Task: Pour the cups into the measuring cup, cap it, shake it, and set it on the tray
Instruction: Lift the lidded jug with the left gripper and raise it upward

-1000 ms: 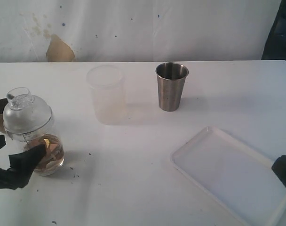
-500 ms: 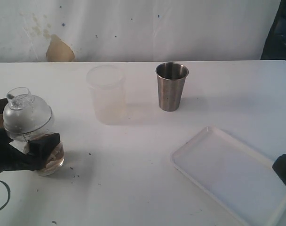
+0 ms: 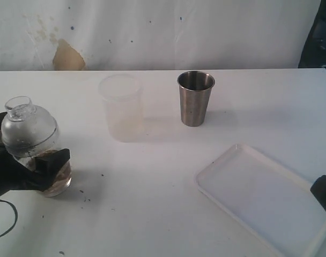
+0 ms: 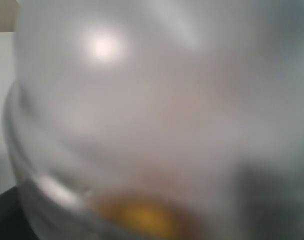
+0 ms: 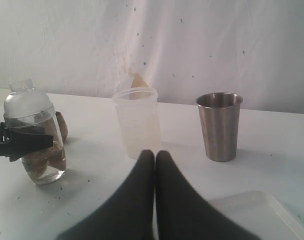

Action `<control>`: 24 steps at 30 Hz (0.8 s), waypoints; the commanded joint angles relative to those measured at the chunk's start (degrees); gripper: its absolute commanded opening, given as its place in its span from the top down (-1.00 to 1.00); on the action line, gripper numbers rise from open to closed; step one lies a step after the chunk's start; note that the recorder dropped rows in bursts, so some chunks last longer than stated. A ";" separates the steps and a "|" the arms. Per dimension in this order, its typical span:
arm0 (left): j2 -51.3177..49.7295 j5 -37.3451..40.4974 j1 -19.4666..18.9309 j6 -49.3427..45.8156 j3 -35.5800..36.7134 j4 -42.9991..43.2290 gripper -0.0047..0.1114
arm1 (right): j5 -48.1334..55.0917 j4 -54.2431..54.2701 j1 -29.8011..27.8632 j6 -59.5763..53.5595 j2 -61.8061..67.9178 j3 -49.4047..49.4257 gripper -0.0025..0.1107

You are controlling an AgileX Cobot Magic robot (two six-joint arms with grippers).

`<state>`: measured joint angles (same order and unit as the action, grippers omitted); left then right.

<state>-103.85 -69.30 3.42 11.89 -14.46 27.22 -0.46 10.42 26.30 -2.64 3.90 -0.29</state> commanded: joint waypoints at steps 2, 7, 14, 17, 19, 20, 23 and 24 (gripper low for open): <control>4.33 -0.66 0.21 1.84 -0.12 1.42 0.92 | -0.92 0.05 -0.67 0.03 -0.34 0.29 0.96; 15.89 -0.66 0.21 6.28 -0.15 -0.59 0.92 | -0.70 0.05 -0.67 0.03 -0.34 0.29 0.96; 28.87 21.76 1.02 7.12 -2.87 0.27 0.92 | -0.91 0.05 -0.67 0.03 -0.34 0.29 0.96; 27.22 26.46 3.27 11.68 -4.60 0.57 0.92 | -1.02 0.05 -0.67 0.03 -0.34 0.29 0.96; 27.27 19.51 4.92 15.05 -5.46 6.74 0.92 | -0.90 0.05 -0.67 0.03 -0.34 0.29 0.96; 27.57 14.67 5.78 16.19 -6.12 11.71 0.92 | -0.78 0.05 -0.67 0.03 -0.34 0.29 0.96; 29.01 14.50 7.54 16.56 -9.57 20.48 0.92 | -0.65 0.05 -0.67 0.03 -0.34 0.29 0.96; 29.69 20.34 7.68 16.56 -10.48 20.16 0.92 | -0.50 0.05 -0.67 0.03 -0.34 0.29 0.96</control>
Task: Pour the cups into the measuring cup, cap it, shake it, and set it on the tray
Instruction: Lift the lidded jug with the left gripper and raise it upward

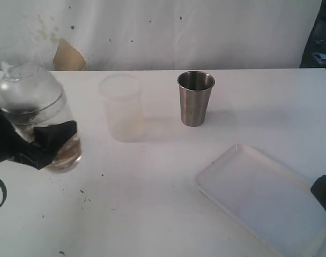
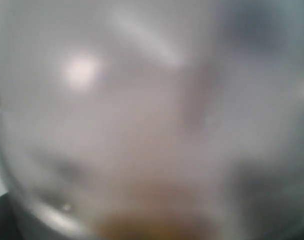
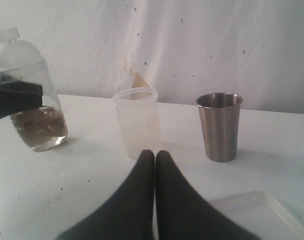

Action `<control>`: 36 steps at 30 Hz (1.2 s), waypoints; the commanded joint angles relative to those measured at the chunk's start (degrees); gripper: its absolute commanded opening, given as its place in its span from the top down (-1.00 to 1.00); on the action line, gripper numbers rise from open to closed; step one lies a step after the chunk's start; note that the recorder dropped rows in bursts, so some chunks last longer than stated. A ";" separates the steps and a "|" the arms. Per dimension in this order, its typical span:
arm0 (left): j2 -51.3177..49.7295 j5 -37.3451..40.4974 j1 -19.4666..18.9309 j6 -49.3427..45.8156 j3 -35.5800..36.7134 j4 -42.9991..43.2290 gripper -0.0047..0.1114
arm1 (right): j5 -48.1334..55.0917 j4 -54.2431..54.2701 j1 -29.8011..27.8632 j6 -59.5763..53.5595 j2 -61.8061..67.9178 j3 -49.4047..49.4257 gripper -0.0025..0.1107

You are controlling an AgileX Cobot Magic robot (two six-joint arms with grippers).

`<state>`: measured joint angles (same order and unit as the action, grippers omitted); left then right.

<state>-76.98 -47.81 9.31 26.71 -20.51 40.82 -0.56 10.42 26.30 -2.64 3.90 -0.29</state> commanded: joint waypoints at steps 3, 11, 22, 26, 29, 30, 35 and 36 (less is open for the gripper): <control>3.35 17.13 1.79 1.78 -6.22 -5.52 0.92 | -0.15 0.05 -0.67 0.03 -0.34 0.29 0.96; 3.42 6.63 4.80 6.24 -5.30 8.70 0.92 | -0.80 0.05 -0.67 0.03 -0.34 0.29 0.96; 3.55 4.94 7.45 6.23 -5.30 -1.08 0.92 | -0.71 0.05 -0.67 0.03 -0.34 0.29 0.96; 4.41 9.52 7.40 3.61 -5.30 -4.04 0.92 | -0.71 0.05 -0.67 0.03 -0.34 0.29 0.96; 5.02 19.93 7.40 -9.19 -5.30 -23.33 0.92 | -0.49 0.05 -0.67 0.03 -0.34 0.29 0.96; 5.02 20.55 7.40 -11.43 -5.30 -27.89 0.92 | -0.49 0.05 -0.67 0.03 -0.34 0.29 0.96; 5.02 10.85 8.83 5.61 -5.30 -6.86 0.92 | -0.63 0.05 -0.67 0.03 -0.34 0.29 0.96; 5.02 8.09 8.83 6.67 -5.30 -1.26 0.92 | -0.63 0.05 -0.67 0.03 -0.34 0.29 0.96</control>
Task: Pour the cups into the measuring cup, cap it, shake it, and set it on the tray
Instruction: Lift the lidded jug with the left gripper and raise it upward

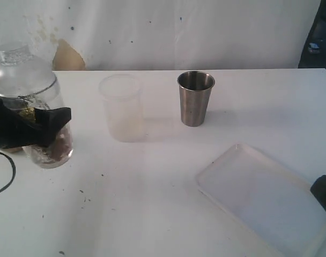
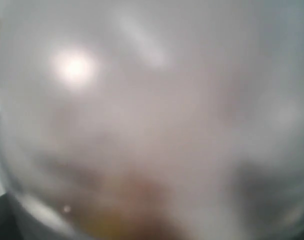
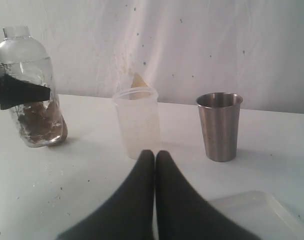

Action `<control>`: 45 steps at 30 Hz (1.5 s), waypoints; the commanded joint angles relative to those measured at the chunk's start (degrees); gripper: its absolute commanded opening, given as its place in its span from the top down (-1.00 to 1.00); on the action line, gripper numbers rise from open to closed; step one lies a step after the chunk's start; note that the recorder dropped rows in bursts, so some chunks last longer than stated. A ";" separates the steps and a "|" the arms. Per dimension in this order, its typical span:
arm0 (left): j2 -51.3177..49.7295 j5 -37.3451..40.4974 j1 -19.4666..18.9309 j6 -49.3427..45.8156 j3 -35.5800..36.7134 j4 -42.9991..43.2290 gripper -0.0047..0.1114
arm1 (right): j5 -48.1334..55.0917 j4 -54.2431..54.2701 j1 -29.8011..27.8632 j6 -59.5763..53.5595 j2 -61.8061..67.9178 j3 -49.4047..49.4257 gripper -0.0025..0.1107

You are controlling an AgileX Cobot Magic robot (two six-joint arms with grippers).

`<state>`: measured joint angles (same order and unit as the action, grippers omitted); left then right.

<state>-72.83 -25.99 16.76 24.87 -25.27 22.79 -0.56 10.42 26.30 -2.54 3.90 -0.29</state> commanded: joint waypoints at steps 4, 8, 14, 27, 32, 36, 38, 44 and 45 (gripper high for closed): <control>0.92 -5.77 1.51 1.00 -0.54 9.70 0.92 | -0.63 0.05 -0.67 -0.06 -0.34 0.29 0.96; 0.92 0.59 1.67 -11.48 -0.75 -12.04 0.92 | -0.40 0.05 -0.67 -0.18 -0.34 0.29 0.96; 0.81 -1.92 5.01 -0.30 -2.15 8.48 0.92 | -0.63 0.05 -0.67 -0.18 -0.34 0.29 0.96; 0.33 -6.36 3.04 -34.32 -7.05 -17.05 0.92 | -0.53 0.05 -0.67 -0.07 -0.34 0.29 0.96; -2.48 -3.23 2.79 -40.04 -12.33 -17.87 0.92 | -0.53 0.05 -0.67 -0.07 -0.34 0.29 0.96; -5.90 -0.57 1.44 -44.32 -16.34 -18.53 0.92 | -0.53 0.05 -0.67 -0.07 -0.34 0.29 0.96; -7.92 0.54 0.45 -44.75 -18.50 -18.53 0.92 | -0.53 0.05 -0.67 -0.07 -0.34 0.29 0.96; -14.01 4.79 -2.50 -49.49 -25.04 -18.53 0.92 | -0.53 0.05 -0.67 -0.07 -0.34 0.29 0.96; -15.16 5.33 -2.82 -49.99 -26.00 -18.53 0.92 | -0.67 0.05 -0.67 -0.06 -0.34 0.29 0.96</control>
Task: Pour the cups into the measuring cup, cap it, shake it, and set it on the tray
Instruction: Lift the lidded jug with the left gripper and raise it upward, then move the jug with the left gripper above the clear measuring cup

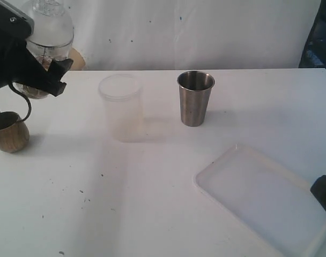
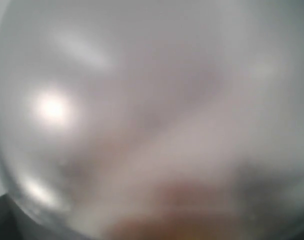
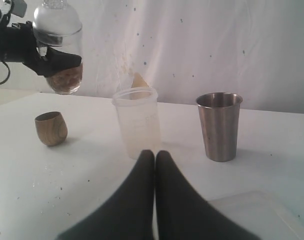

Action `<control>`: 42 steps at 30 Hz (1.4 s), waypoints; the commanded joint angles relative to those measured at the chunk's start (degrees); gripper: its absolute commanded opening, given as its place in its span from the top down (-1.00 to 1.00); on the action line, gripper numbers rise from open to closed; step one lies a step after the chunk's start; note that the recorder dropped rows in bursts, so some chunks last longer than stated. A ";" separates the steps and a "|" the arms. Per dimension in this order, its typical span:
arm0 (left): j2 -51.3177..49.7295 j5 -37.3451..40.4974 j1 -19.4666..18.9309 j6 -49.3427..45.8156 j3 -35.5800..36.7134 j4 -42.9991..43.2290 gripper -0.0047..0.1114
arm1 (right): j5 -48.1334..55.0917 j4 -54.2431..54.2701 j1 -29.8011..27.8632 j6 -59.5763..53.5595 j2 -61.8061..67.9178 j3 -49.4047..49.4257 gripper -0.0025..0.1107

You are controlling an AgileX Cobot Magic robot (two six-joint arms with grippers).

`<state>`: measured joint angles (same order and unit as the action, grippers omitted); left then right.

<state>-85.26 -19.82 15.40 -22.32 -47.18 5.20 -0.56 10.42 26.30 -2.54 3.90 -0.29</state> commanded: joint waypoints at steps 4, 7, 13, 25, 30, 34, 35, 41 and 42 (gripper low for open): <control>-6.93 2.39 -1.56 -9.02 -9.09 -0.94 0.92 | -0.67 0.05 -0.67 -0.06 -0.34 0.29 0.96; -9.89 6.27 -1.56 -14.15 -12.71 -0.94 0.92 | -0.67 0.05 -0.67 -0.06 -0.34 0.29 0.96; -15.20 11.21 -1.56 -27.36 -19.80 -0.94 0.92 | -0.80 0.05 -0.67 -0.06 -0.34 0.29 0.96; -18.32 10.39 -1.56 -49.64 -22.26 -0.66 0.92 | -0.80 0.05 -0.67 -0.06 -0.34 0.29 0.96; -19.38 8.32 -1.56 -50.96 -23.13 -0.66 0.92 | -0.80 0.05 -0.67 -0.06 -0.34 0.29 0.96; -21.55 10.33 -1.45 -51.10 -25.65 -0.66 0.92 | -0.80 0.05 -0.67 -0.06 -0.34 0.29 0.96; -22.07 10.34 -1.45 -51.22 -26.20 -0.66 0.92 | -0.80 0.05 -0.67 -0.06 -0.34 0.29 0.96; -24.03 10.85 -1.45 -57.76 -28.51 -0.66 0.92 | -0.91 0.05 -0.67 -0.16 -0.34 0.29 0.96; -24.27 10.88 -1.45 -58.85 -28.75 -0.66 0.92 | -0.91 0.05 -0.67 -0.16 -0.34 0.29 0.96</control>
<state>-109.77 -6.10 13.79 -77.87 -74.27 5.02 -0.56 10.42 26.30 -2.54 3.90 -0.29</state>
